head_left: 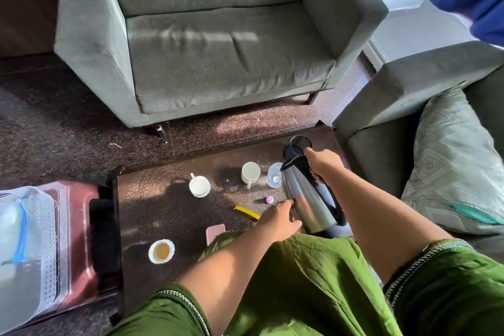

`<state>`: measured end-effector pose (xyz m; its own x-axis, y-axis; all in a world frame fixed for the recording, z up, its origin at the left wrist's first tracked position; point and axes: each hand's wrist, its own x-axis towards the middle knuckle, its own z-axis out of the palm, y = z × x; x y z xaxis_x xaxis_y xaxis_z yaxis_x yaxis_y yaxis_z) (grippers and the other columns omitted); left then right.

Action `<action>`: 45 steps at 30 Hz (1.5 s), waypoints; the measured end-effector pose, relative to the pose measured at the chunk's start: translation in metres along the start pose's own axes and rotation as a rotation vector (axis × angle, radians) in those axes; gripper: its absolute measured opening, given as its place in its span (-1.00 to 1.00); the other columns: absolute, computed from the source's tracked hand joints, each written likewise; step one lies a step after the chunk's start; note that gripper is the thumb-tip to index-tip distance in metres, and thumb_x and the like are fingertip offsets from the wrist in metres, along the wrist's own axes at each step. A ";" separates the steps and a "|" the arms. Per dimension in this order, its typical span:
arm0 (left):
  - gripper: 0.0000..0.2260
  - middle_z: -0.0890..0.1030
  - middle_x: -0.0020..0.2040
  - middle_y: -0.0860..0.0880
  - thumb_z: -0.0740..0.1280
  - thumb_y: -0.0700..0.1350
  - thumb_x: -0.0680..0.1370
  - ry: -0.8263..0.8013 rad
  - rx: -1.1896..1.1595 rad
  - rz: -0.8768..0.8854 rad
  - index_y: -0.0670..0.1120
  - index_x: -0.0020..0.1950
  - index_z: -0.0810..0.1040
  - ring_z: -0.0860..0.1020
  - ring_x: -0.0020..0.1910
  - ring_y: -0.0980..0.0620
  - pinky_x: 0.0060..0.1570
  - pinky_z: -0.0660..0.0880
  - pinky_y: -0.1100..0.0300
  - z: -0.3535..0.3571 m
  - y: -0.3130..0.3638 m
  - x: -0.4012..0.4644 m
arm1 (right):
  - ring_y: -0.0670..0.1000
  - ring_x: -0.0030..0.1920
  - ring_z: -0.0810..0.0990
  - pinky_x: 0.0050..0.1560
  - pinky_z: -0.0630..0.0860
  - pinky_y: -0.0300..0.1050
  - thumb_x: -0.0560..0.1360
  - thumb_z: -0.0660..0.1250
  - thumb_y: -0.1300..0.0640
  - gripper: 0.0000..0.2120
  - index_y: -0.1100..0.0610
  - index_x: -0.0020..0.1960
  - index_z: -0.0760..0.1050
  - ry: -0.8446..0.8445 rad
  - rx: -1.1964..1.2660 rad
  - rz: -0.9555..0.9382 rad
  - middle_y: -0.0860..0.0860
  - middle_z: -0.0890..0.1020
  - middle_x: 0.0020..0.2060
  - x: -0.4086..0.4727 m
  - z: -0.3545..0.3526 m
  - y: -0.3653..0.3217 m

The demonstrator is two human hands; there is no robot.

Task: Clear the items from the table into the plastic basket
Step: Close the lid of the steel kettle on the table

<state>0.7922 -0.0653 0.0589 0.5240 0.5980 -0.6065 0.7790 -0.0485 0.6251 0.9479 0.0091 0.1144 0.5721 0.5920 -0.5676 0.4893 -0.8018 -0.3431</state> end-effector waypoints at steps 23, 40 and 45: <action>-0.48 0.56 0.27 -0.08 0.31 0.05 0.53 0.036 -0.074 -0.005 -0.01 0.45 0.28 0.53 0.21 -0.14 0.15 0.51 0.04 0.013 -0.005 0.000 | 0.13 -0.38 0.59 -0.08 0.60 -0.02 0.47 0.13 -0.17 -0.50 0.22 -0.34 0.53 0.010 -0.011 -0.057 0.12 0.61 -0.44 0.003 0.009 0.004; -0.53 0.55 0.28 -0.09 0.32 0.03 0.54 0.092 -0.085 -0.009 -0.05 0.41 0.32 0.54 0.21 -0.14 0.14 0.51 0.03 0.028 0.000 0.002 | 0.06 -0.56 0.49 -0.48 0.37 -0.21 0.47 0.13 -0.12 -0.54 0.20 -0.37 0.49 -0.012 -0.002 -0.078 0.06 0.54 -0.54 -0.001 0.007 0.013; -0.56 0.55 0.29 -0.09 0.31 0.02 0.54 0.115 -0.092 -0.010 -0.05 0.39 0.34 0.54 0.20 -0.14 0.13 0.51 0.05 0.033 0.005 -0.001 | 0.06 -0.57 0.48 -0.52 0.34 -0.25 0.47 0.13 -0.13 -0.56 0.20 -0.34 0.48 -0.025 0.009 -0.073 0.06 0.54 -0.53 -0.002 0.005 0.016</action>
<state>0.8065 -0.0922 0.0465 0.4694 0.6863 -0.5556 0.7462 0.0281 0.6651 0.9514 -0.0053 0.1068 0.5185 0.6466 -0.5595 0.5228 -0.7575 -0.3910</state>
